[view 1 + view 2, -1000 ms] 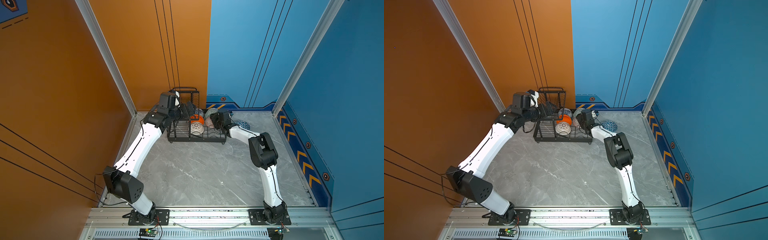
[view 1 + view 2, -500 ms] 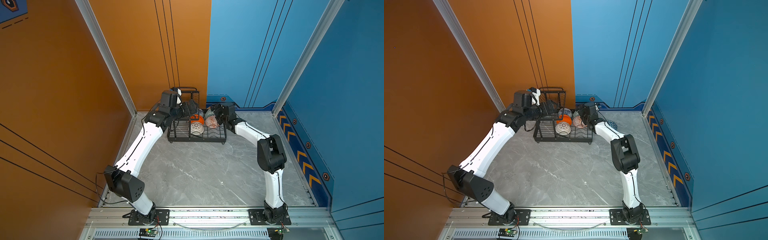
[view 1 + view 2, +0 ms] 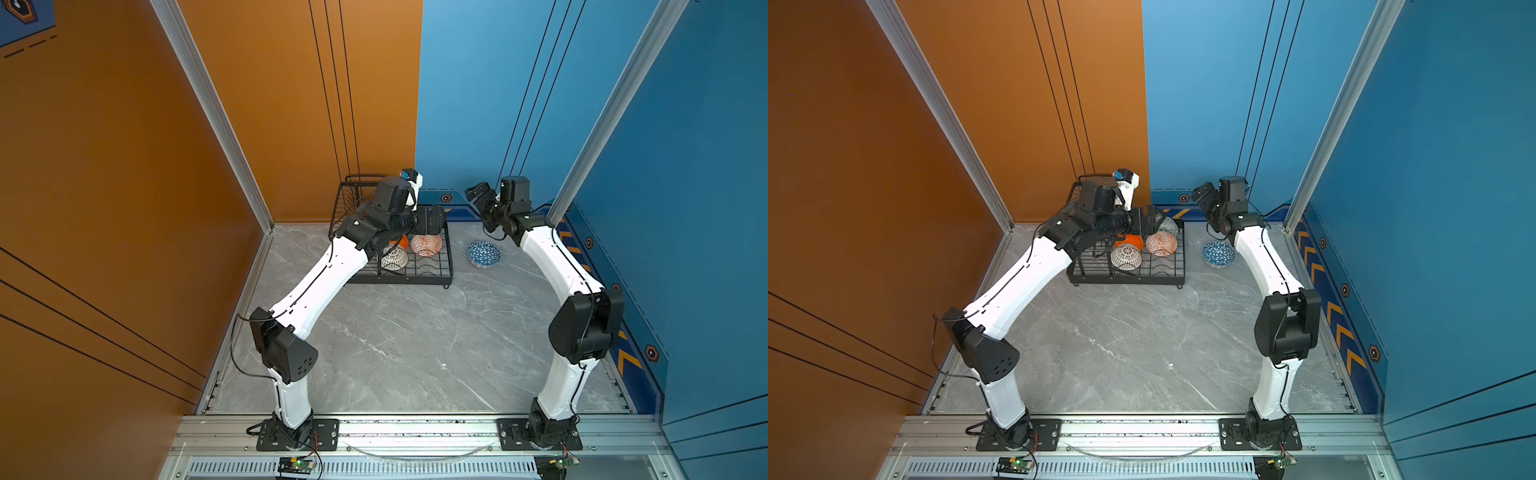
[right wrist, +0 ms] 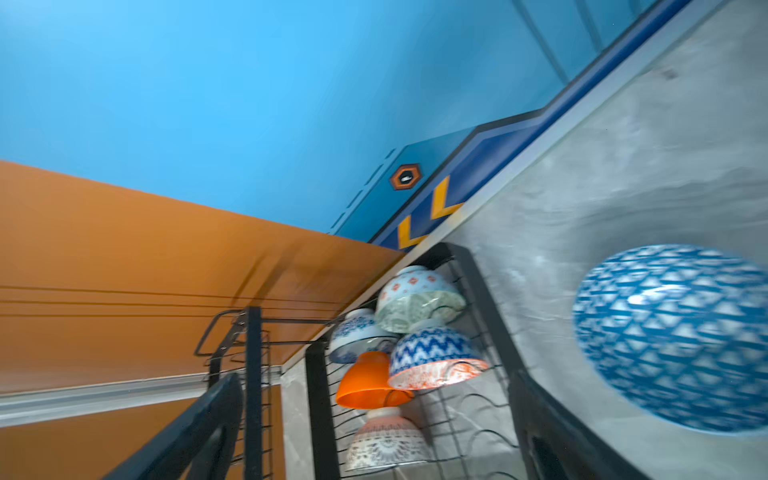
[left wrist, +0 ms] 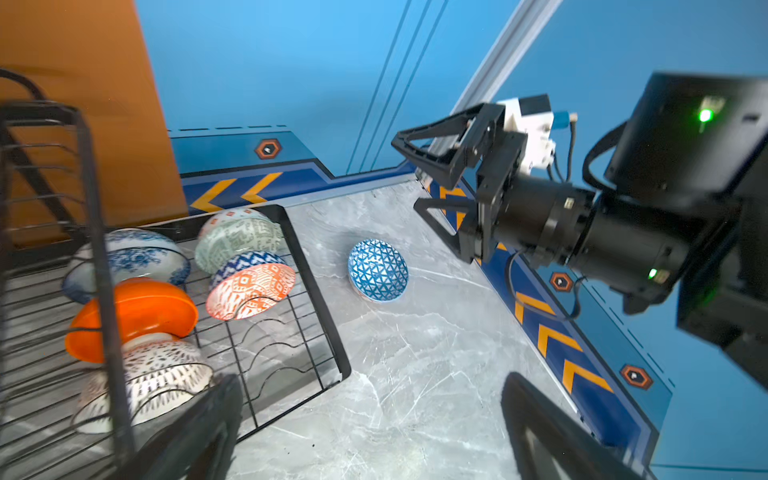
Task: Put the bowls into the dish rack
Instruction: 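Move the right gripper to the blue triangle-patterned bowl while the left gripper follows, then grasp the blue bowl's rim with the right gripper and tilt it up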
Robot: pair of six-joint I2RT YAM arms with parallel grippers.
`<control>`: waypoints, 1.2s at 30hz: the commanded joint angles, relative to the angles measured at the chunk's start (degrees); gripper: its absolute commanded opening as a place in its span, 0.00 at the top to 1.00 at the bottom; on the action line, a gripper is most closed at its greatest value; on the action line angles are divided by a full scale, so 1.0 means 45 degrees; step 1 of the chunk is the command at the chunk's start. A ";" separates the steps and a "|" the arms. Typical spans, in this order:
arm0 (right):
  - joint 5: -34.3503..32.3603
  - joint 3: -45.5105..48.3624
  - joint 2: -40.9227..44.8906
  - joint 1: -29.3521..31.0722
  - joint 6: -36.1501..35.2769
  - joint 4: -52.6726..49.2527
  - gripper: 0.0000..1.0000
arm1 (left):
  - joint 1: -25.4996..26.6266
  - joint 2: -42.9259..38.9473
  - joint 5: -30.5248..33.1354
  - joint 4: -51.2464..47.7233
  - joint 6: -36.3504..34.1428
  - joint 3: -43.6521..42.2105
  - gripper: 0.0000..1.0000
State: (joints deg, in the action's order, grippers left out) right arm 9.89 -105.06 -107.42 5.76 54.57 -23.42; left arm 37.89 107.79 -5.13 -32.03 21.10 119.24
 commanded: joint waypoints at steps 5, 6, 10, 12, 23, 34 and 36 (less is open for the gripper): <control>0.0151 0.0911 0.0232 -0.1031 -0.1813 -0.3609 0.00 | 0.0809 0.1530 0.0925 -0.0460 -0.0569 0.0753 0.02; 0.0292 0.0989 0.0141 -0.1093 -0.1949 -0.3652 0.00 | 0.0888 0.1692 0.1069 -0.0465 -0.0567 0.0847 0.02; 0.0611 0.0594 -0.0865 -0.1104 -0.2716 -0.4641 0.00 | 0.1046 0.2177 0.1277 -0.0460 -0.0496 0.1099 0.02; 0.0589 0.0583 -0.1218 -0.1086 -0.2863 -0.4889 0.00 | 0.1043 0.2258 0.1237 -0.0465 -0.0385 0.1053 0.02; 0.0040 0.0013 -0.3193 -0.1294 -0.2975 -0.5884 0.13 | 0.1171 0.2112 0.1175 -0.0478 -0.0441 0.0268 0.02; 0.0341 -0.1183 -0.4814 -0.1416 -0.3130 -0.6257 0.38 | 0.1014 0.1789 0.1081 -0.0519 -0.0471 -0.0457 0.02; 0.0323 -0.1217 -0.4903 -0.1456 -0.3173 -0.6319 0.42 | 0.0939 0.1820 0.1042 -0.0499 -0.0442 -0.0463 0.02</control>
State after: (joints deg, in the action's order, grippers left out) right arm 11.81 -108.86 -128.64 -0.14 40.95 -49.04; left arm 42.57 117.99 -0.82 -33.98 19.46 117.62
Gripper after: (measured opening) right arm 0.588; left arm 0.979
